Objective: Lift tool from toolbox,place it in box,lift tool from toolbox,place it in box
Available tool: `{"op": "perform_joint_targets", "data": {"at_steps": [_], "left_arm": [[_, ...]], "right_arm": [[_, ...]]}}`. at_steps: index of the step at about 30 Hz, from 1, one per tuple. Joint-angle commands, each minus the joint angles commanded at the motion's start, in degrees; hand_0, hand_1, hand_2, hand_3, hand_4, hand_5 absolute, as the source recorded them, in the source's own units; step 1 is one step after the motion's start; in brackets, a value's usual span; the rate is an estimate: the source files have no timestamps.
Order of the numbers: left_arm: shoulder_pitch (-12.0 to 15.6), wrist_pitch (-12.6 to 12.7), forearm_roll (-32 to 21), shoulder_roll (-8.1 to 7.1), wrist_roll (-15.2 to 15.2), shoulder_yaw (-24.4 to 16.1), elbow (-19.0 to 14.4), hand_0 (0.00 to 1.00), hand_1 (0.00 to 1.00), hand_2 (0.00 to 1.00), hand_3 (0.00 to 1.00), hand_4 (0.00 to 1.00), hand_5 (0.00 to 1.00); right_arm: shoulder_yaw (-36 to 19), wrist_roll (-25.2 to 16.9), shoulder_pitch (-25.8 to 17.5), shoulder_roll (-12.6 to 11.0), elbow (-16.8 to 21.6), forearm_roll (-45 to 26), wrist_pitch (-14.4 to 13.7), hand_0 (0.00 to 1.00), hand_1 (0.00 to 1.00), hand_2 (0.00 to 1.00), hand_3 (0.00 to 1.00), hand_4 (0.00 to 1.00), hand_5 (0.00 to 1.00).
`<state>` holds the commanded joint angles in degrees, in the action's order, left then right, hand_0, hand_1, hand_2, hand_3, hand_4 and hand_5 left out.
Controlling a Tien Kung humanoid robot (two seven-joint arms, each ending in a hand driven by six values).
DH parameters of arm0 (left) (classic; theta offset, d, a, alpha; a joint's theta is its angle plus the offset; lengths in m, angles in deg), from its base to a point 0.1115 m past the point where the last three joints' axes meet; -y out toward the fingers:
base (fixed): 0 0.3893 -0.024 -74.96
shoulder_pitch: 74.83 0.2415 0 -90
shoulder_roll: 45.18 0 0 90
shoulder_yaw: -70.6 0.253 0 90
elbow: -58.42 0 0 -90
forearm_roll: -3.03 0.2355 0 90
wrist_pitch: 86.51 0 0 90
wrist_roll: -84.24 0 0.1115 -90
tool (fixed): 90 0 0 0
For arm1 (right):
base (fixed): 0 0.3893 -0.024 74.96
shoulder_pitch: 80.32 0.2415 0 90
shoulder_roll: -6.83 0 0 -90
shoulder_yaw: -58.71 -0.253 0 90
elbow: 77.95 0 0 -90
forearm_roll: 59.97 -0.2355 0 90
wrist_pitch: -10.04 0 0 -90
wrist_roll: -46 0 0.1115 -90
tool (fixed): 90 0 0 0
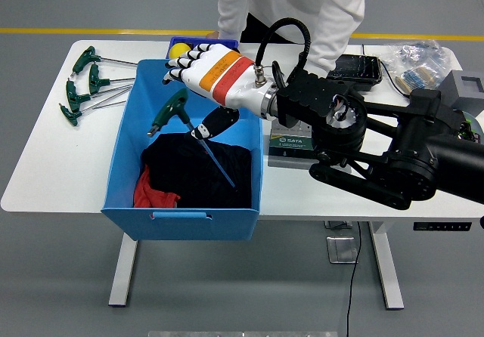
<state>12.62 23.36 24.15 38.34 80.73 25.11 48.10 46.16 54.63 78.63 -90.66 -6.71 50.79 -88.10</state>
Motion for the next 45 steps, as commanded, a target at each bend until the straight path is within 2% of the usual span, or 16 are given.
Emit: {"op": "perform_joint_targets", "data": {"at_steps": [7,8,13,14,15,19,20,25,26,31,32,37,41,45], "left_arm": [[0.1,0.0,-0.4,0.10,0.0,0.1,0.0,0.488,0.460,0.506,0.757,0.824,0.775],[0.1,0.0,-0.4,0.12,0.0,0.1,0.0,0.485,0.458,0.506,0.758,0.824,0.775],[0.0,-0.1,-0.8,0.14,0.1,0.5,0.0,0.485,0.458,0.506,0.758,0.824,0.775],[0.0,-0.1,-0.8,0.14,0.1,0.5,0.0,0.485,0.456,0.503,0.758,0.823,0.776],[0.0,0.0,-0.8,0.15,0.1,0.4,0.0,0.485,0.456,0.503,0.758,0.823,0.776],[0.0,0.0,-0.7,0.17,0.0,0.2,0.0,0.485,0.456,0.503,0.758,0.823,0.776],[0.0,0.0,-0.7,0.18,0.0,0.2,0.0,0.482,0.456,0.499,0.758,0.824,0.776],[0.0,0.0,-1.1,0.24,0.0,0.7,0.0,0.482,0.456,0.499,0.758,0.824,0.776],[0.0,0.0,-1.2,0.24,0.0,0.7,0.0,0.481,0.454,0.499,0.757,0.824,0.780],[-0.2,0.0,-1.6,0.22,0.1,1.2,0.0,0.481,0.454,0.499,0.757,0.824,0.780],[-0.2,0.0,-1.6,0.21,0.1,1.2,0.0,0.478,0.454,0.498,0.757,0.824,0.780],[-0.4,0.0,-2.1,0.19,0.2,1.7,0.0,0.478,0.454,0.498,0.757,0.824,0.780],[-0.7,0.0,-3.2,0.14,0.4,2.7,0.0,0.475,0.452,0.497,0.757,0.824,0.779],[-0.9,0.1,-4.0,0.08,0.6,3.4,0.0,0.474,0.452,0.496,0.757,0.824,0.779]], "right_arm": [[-0.3,0.0,-0.5,-0.5,-0.7,-0.5,0.5,0.826,0.864,0.896,0.844,0.951,0.589],[-0.3,-0.1,-0.6,-0.6,-0.8,-0.5,0.6,0.814,0.847,0.881,0.833,0.981,0.619],[-0.5,-1.4,-0.8,-2.0,-2.1,0.8,0.2,0.814,0.847,0.881,0.833,0.981,0.619],[-0.4,-1.8,-0.8,-2.3,-2.9,1.7,-0.1,0.798,0.788,0.818,0.638,0.990,0.611],[-0.4,-2.3,-0.9,-2.6,-3.6,2.4,-0.6,0.798,0.788,0.818,0.638,0.990,0.611],[0.7,-6.0,-1.1,-3.2,-8.5,4.0,-2.8,0.798,0.788,0.818,0.638,0.990,0.611],[1.0,-7.0,-1.3,-3.2,-10.0,4.1,-3.3,0.772,0.713,0.713,0.475,0.990,0.604],[2.6,-11.9,-1.9,-2.2,-16.8,3.7,-5.0,0.772,0.713,0.713,0.475,0.990,0.604],[3.0,-12.8,-2.0,-1.9,-18.0,3.4,-5.3,0.767,0.662,0.677,0.466,0.990,0.609],[5.0,-16.5,-2.1,-0.3,-24.1,1.6,-6.4,0.767,0.662,0.677,0.466,0.990,0.609],[5.2,-16.8,-2.1,-0.1,-24.9,1.5,-6.5,0.762,0.624,0.637,0.456,0.990,0.612],[6.7,-18.2,-1.9,1.1,-28.9,0.3,-6.9,0.762,0.624,0.637,0.456,0.990,0.612],[9.6,-20.2,-1.7,2.8,-34.3,-0.7,-7.9,0.760,0.613,0.624,0.453,0.989,0.615],[11.7,-20.9,-1.8,3.2,-37.8,-0.8,-8.0,0.759,0.606,0.622,0.443,0.989,0.619]]}}
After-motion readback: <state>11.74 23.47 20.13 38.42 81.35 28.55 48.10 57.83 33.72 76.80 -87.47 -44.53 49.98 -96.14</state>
